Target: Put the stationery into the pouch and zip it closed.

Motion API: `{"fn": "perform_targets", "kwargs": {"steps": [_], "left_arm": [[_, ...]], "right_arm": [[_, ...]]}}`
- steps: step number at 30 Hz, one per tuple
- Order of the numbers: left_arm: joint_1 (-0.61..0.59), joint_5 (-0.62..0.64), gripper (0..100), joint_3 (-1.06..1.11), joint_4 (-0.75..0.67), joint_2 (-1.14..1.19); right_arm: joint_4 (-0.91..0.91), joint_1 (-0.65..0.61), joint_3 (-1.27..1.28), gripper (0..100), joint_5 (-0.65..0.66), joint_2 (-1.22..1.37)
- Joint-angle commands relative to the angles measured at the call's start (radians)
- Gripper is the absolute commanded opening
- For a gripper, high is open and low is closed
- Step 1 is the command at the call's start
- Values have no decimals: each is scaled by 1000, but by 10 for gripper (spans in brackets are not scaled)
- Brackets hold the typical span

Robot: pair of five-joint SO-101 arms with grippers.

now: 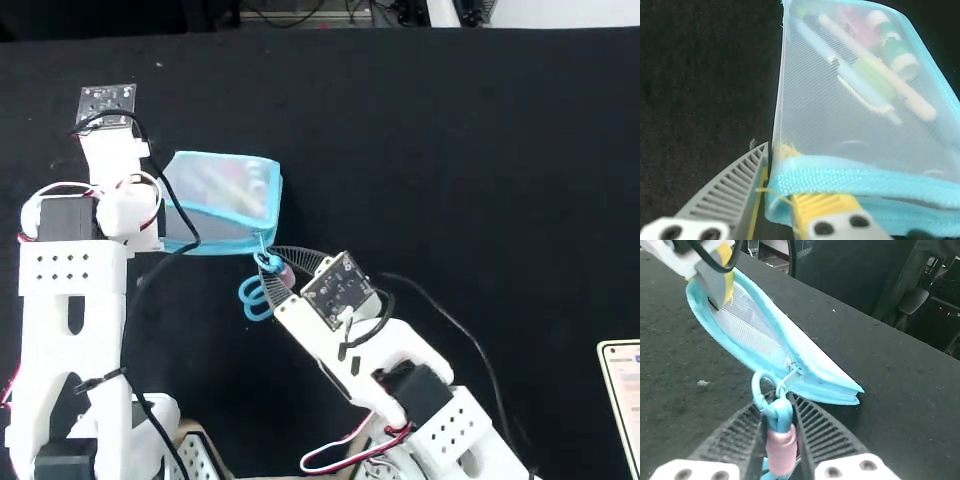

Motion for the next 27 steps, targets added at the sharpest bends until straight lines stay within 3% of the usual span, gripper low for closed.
{"fn": "perform_targets", "kwargs": {"steps": [1,16,23,27], "left_arm": [[19,3,30,13,-3,15],[12,2,30,13,-3,15],[12,-2,30,13,-3,15],[12,0,30,13,-3,15]], "right_arm": [[-32,-8,-7,134,9,-25],[-12,-6,-4,60,11,-25],[132,-5,-68,181,11,-25],[176,-5,-88,149,11,-24]]}}
